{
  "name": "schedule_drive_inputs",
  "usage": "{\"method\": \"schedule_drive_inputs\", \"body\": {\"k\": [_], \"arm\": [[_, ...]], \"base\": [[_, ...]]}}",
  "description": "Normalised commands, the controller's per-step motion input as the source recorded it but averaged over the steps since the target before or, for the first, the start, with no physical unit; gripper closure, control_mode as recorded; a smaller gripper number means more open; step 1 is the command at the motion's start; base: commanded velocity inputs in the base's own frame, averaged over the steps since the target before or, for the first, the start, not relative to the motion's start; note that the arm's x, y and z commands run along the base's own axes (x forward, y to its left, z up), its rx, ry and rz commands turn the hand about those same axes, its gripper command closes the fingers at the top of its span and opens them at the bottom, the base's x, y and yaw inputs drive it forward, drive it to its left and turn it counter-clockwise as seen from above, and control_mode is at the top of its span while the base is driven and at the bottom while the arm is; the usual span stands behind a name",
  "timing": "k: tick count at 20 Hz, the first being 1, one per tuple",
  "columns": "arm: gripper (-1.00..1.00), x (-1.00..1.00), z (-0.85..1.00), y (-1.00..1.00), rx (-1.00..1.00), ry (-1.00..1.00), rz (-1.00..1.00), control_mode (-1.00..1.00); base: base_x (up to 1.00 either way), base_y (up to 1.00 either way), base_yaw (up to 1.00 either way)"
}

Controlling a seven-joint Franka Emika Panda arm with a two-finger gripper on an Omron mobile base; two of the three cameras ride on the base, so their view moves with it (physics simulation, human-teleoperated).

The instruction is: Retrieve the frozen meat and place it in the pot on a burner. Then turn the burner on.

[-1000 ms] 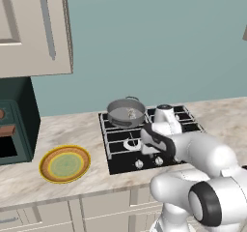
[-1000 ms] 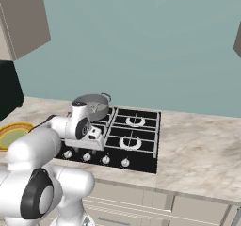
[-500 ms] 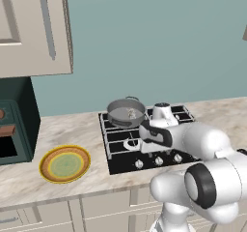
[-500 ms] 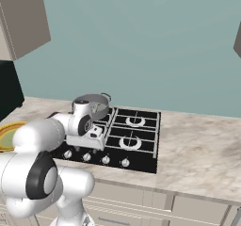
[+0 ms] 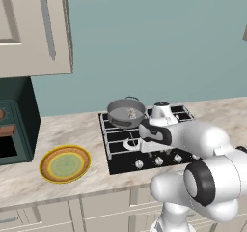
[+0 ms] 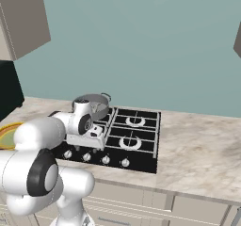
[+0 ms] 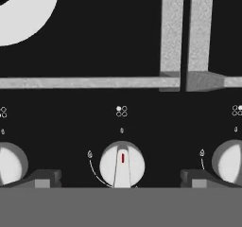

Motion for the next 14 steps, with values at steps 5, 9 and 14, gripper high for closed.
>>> {"method": "schedule_drive_inputs", "body": {"k": [5,9,14], "arm": [[-1.00,0.00,0.00,0.00,0.00,0.00,0.00,-1.00],[-1.00,0.00,0.00,0.00,0.00,0.00,0.00,-1.00],[-1.00,0.00,-0.14,0.00,-0.04,0.00,0.00,-1.00]], "base": [[0.00,0.00,0.00],[0.00,0.00,0.00],[0.00,0.00,0.00]]}}
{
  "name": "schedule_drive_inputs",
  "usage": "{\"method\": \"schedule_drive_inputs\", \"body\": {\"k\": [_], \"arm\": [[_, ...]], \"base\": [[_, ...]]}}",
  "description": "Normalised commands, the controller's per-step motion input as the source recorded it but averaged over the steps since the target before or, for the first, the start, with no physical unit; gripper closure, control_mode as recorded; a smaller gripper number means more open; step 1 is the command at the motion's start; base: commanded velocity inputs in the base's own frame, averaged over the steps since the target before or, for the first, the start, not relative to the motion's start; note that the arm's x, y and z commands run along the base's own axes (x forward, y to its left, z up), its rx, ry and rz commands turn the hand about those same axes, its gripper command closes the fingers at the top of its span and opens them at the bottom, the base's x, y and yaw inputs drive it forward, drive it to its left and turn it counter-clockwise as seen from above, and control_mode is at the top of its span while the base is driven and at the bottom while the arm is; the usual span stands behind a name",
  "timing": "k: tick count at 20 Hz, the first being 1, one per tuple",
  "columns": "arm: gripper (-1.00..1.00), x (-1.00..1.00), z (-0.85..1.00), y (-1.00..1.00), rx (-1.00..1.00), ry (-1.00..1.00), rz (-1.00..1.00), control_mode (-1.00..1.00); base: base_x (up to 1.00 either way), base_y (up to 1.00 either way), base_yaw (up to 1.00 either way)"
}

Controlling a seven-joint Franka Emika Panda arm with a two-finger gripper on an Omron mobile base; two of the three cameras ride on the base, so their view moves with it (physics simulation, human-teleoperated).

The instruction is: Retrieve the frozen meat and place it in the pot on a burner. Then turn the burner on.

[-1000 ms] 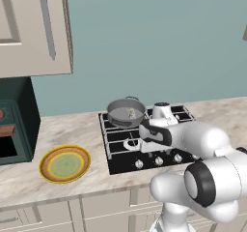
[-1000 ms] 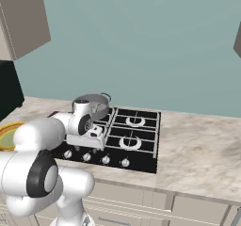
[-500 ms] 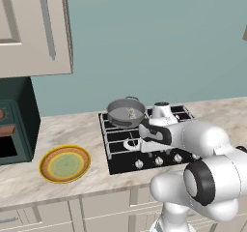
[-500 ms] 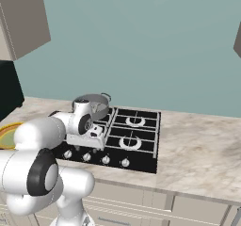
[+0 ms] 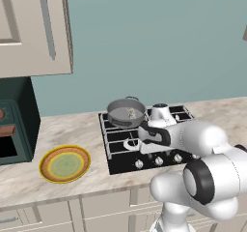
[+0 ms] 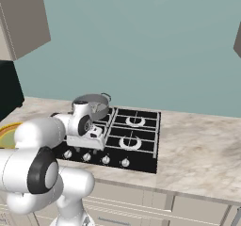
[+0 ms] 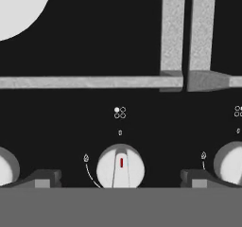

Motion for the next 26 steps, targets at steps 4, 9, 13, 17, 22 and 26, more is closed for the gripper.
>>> {"method": "schedule_drive_inputs", "body": {"k": [4,9,13,17,22,26], "arm": [[-1.00,0.00,-0.10,0.00,-0.01,0.00,0.00,-1.00],[-1.00,0.00,-0.07,0.00,0.00,-0.04,0.00,-1.00],[-1.00,-0.01,-0.18,0.00,0.01,-0.06,0.00,-1.00],[-1.00,-0.18,-0.10,0.00,0.03,-0.07,0.00,-1.00],[-1.00,-0.21,-0.02,0.00,0.01,-0.01,0.00,-1.00],[-1.00,0.00,0.00,0.00,0.00,0.00,0.00,-1.00]], "base": [[0.00,0.00,0.00],[0.00,0.00,0.00],[0.00,0.00,0.00],[0.00,0.00,0.00],[0.00,0.00,0.00],[0.00,0.00,0.00]]}}
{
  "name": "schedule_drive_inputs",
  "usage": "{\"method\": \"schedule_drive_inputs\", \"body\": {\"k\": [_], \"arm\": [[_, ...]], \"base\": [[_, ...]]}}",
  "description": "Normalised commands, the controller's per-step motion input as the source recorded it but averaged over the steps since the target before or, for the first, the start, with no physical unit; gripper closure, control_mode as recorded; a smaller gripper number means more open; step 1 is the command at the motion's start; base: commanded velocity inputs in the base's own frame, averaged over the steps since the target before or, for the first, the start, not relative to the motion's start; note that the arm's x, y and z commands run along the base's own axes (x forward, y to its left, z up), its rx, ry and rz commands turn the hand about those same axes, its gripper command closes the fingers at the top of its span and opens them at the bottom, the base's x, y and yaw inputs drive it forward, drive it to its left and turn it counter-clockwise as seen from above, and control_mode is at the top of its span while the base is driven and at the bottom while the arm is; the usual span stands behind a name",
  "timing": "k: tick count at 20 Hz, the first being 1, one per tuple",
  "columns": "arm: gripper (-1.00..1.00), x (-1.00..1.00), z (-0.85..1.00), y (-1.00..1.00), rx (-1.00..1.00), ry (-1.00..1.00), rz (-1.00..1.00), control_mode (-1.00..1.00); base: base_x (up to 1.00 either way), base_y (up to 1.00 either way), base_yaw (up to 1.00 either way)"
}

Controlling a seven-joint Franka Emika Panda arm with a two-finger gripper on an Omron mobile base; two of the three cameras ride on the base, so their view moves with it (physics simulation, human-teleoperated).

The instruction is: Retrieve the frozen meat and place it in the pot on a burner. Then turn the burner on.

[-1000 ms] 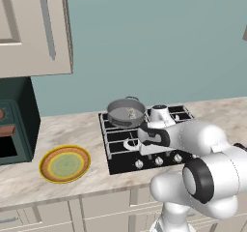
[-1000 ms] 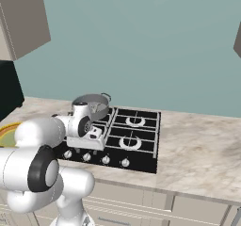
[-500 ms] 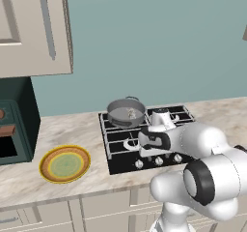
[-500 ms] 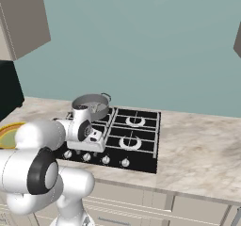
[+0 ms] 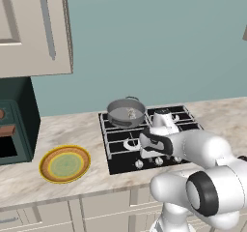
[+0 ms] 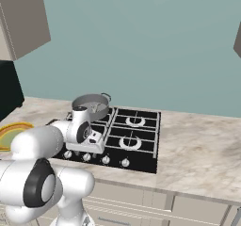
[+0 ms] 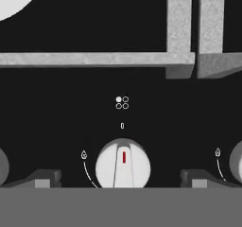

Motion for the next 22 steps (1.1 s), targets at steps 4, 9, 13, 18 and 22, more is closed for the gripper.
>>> {"method": "schedule_drive_inputs", "body": {"k": [4,9,13,18,22], "arm": [[-1.00,0.00,0.00,0.00,0.00,-0.01,0.00,-1.00],[-1.00,0.00,-0.17,0.00,0.00,-0.04,0.00,-1.00],[-1.00,0.00,-0.37,0.00,0.00,-0.04,0.00,-1.00],[-1.00,-0.05,-0.35,0.00,0.02,-0.02,0.00,-1.00],[-1.00,-0.32,-0.23,0.00,0.03,-0.04,0.00,-1.00]], "base": [[0.00,0.00,0.00],[0.00,0.00,0.00],[0.00,0.00,0.00],[0.00,0.00,0.00],[0.00,0.00,0.00]]}}
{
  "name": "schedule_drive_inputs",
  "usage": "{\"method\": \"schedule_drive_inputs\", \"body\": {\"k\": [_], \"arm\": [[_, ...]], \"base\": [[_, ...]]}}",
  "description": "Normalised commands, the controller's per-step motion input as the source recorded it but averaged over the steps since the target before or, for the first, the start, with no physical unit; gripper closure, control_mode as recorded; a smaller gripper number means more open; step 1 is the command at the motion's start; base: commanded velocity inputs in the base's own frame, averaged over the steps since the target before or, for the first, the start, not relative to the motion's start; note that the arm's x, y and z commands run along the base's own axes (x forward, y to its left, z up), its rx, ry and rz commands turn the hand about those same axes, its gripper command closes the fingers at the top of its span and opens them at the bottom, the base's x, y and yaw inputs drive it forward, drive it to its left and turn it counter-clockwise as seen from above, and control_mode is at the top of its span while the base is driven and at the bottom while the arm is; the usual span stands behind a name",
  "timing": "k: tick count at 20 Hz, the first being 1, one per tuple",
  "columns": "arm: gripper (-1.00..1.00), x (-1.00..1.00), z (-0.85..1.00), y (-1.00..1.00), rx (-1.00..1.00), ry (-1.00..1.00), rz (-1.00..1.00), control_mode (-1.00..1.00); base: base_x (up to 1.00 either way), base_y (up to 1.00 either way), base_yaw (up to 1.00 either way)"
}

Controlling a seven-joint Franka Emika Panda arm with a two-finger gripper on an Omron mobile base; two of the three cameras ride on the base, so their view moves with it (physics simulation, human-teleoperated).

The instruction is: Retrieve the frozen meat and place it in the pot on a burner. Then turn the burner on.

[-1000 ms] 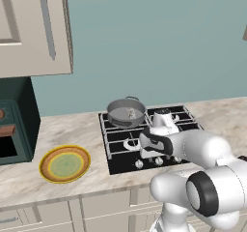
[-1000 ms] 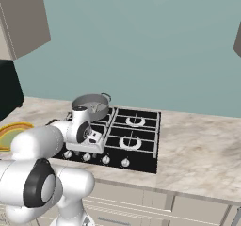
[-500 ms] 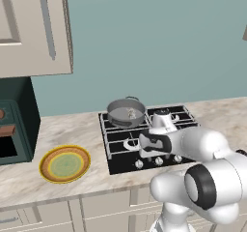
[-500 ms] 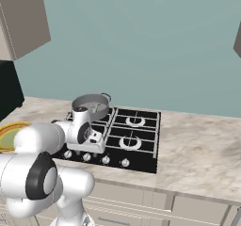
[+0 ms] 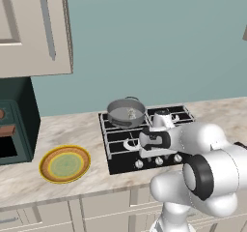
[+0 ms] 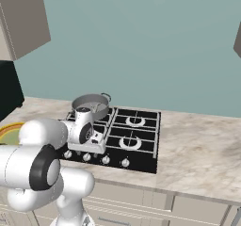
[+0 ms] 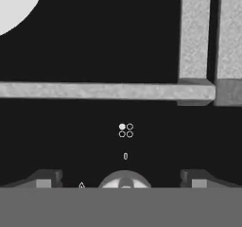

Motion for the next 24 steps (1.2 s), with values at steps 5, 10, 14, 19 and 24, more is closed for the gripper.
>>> {"method": "schedule_drive_inputs", "body": {"k": [5,10,14,19,24], "arm": [[-1.00,-0.19,-0.02,-0.03,0.02,-0.01,0.00,-1.00],[-1.00,-0.09,-0.02,0.00,0.00,0.00,0.00,-1.00],[-1.00,-0.06,-0.16,0.00,0.00,0.00,0.00,-1.00],[-1.00,-0.05,-0.15,0.00,0.00,0.00,0.00,-1.00],[-1.00,-0.31,-0.18,0.00,0.00,0.00,0.00,-1.00]], "base": [[0.00,0.00,0.00],[0.00,0.00,0.00],[0.00,0.00,0.00],[0.00,0.00,0.00],[0.00,0.00,0.00]]}}
